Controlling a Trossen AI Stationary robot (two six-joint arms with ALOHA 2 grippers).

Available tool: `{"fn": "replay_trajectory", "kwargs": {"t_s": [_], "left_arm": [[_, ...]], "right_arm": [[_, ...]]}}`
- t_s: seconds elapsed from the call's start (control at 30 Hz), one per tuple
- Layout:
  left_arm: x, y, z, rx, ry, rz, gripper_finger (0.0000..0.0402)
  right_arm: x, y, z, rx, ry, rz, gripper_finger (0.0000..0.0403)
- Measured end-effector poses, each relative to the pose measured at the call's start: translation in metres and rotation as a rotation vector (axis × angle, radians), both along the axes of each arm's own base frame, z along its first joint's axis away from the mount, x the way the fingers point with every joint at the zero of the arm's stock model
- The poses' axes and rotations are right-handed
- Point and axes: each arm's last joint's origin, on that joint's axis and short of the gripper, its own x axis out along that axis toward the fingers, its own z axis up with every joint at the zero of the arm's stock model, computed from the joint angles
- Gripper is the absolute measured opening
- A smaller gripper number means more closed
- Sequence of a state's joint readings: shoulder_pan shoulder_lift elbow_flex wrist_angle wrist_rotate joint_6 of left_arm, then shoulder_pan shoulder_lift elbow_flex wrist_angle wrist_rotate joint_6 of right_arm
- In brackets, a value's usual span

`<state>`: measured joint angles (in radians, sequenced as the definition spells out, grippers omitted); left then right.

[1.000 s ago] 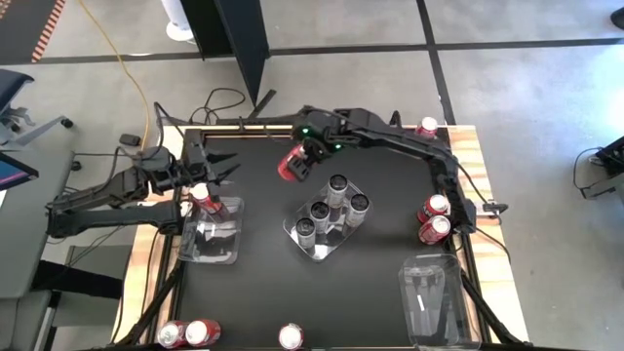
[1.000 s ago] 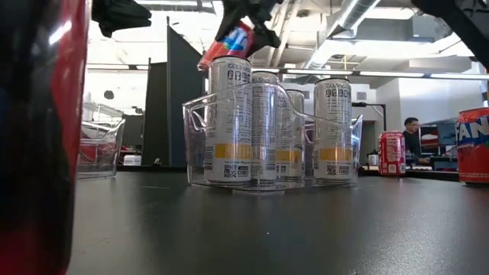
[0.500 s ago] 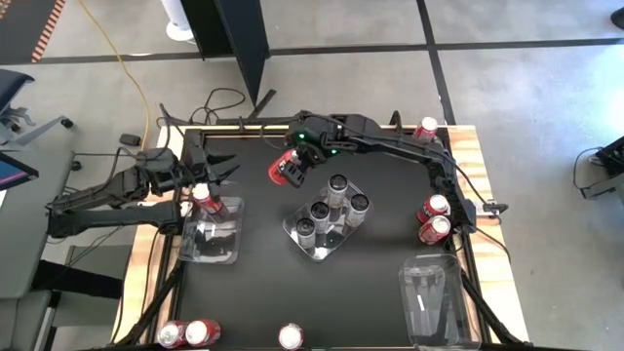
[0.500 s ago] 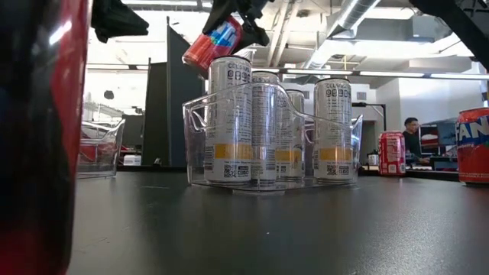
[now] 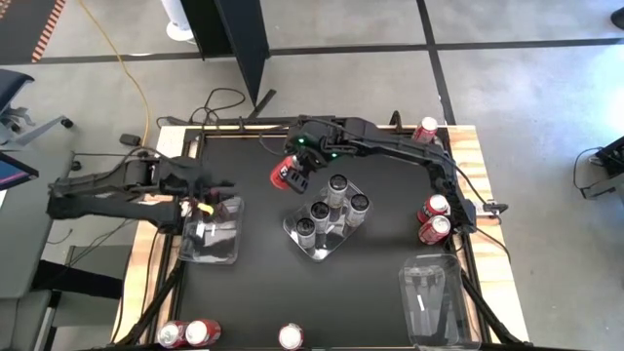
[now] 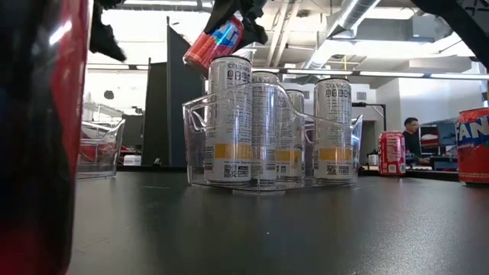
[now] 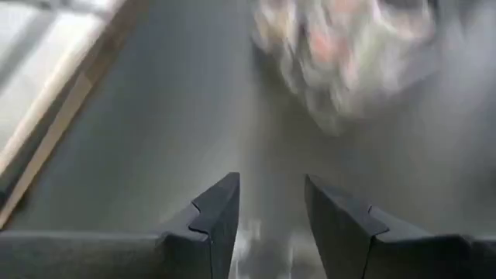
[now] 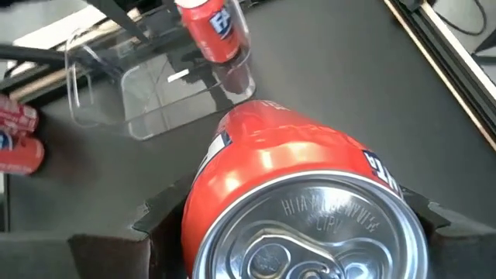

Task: Sort soda cans
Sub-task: Put the orange soda can into the left transparent bin

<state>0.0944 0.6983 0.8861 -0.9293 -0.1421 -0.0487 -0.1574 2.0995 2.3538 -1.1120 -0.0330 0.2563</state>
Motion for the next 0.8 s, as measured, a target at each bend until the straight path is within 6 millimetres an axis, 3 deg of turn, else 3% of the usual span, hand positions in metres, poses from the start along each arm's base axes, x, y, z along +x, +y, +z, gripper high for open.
{"fn": "replay_trajectory", "kwargs": {"t_s": [0.2, 0.33, 0.47, 0.67, 0.8], "left_arm": [[0.001, -0.016, 0.005, -0.099, 0.362, -0.08, 0.0143], [0.006, -0.031, 0.002, -0.187, 0.428, -0.159, 0.015], [0.006, -0.045, -0.003, -0.229, 0.498, -0.17, 0.0181], [0.004, -0.068, -0.031, -0.254, 0.632, -0.139, 0.0253], [0.004, -0.085, -0.049, -0.255, 0.677, -0.13, 0.028]], "right_arm": [[-0.002, 0.001, -0.001, -0.015, 0.022, 0.029, 0.0307], [-0.002, 0.001, -0.001, -0.021, 0.022, 0.04, 0.0307], [-0.002, 0.001, -0.001, -0.019, 0.024, 0.045, 0.0307], [-0.002, 0.002, -0.002, -0.016, 0.034, 0.049, 0.0307], [-0.002, 0.004, -0.001, -0.019, 0.031, 0.055, 0.0307]]}}
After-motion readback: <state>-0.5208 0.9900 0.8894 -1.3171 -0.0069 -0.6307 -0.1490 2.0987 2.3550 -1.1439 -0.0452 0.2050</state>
